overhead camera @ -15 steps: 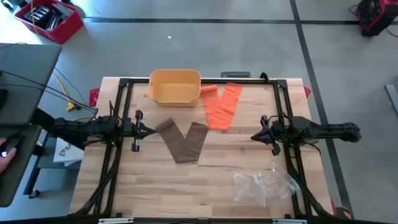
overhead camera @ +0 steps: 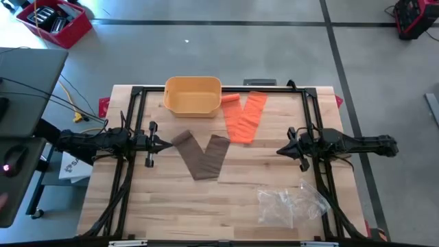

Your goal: Roll bandage

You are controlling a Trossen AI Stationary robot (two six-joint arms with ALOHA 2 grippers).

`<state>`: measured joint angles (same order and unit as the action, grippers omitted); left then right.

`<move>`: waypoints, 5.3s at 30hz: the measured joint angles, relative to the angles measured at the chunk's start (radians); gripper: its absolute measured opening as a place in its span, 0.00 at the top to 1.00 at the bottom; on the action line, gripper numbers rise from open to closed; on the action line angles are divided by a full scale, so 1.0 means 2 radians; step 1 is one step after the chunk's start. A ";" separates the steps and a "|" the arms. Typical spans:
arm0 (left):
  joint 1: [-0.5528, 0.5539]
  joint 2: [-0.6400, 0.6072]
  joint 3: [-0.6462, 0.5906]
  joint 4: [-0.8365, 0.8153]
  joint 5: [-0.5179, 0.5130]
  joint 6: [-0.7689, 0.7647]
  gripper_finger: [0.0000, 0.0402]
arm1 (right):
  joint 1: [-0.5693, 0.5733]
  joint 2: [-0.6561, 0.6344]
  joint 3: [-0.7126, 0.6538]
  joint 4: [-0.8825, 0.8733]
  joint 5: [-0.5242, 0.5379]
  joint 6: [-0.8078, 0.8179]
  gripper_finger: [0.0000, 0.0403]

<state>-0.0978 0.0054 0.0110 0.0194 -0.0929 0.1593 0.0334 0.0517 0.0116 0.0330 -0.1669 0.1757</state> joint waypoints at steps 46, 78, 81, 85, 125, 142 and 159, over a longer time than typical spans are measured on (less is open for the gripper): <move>-0.008 0.022 0.000 0.030 -0.017 -0.419 1.00 | 0.000 0.000 0.000 0.000 0.000 0.000 1.00; -0.175 0.439 0.070 -0.124 -0.366 -0.878 0.70 | 0.000 0.000 0.000 0.000 0.000 0.001 1.00; -0.159 0.447 0.070 -0.124 -0.346 -0.905 0.60 | 0.000 0.000 0.000 0.000 0.000 0.000 1.00; -0.141 0.454 0.070 -0.123 -0.329 -0.927 0.53 | 0.000 0.000 0.000 0.000 0.000 0.000 1.00; -0.088 0.574 0.119 -0.089 -0.317 -0.925 0.57 | 0.000 0.000 0.000 0.000 0.000 0.001 1.00; -0.042 0.577 0.119 -0.085 -0.307 -0.899 0.57 | 0.000 0.000 0.000 0.000 0.000 0.000 1.00; -0.033 0.620 0.120 -0.062 -0.325 -0.855 0.82 | 0.000 0.000 0.000 0.000 0.000 0.000 1.00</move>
<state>-0.1646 1.2448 0.2501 -0.1055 -0.7423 -1.5505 0.0333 0.0521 0.0119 0.0330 -0.1667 0.1757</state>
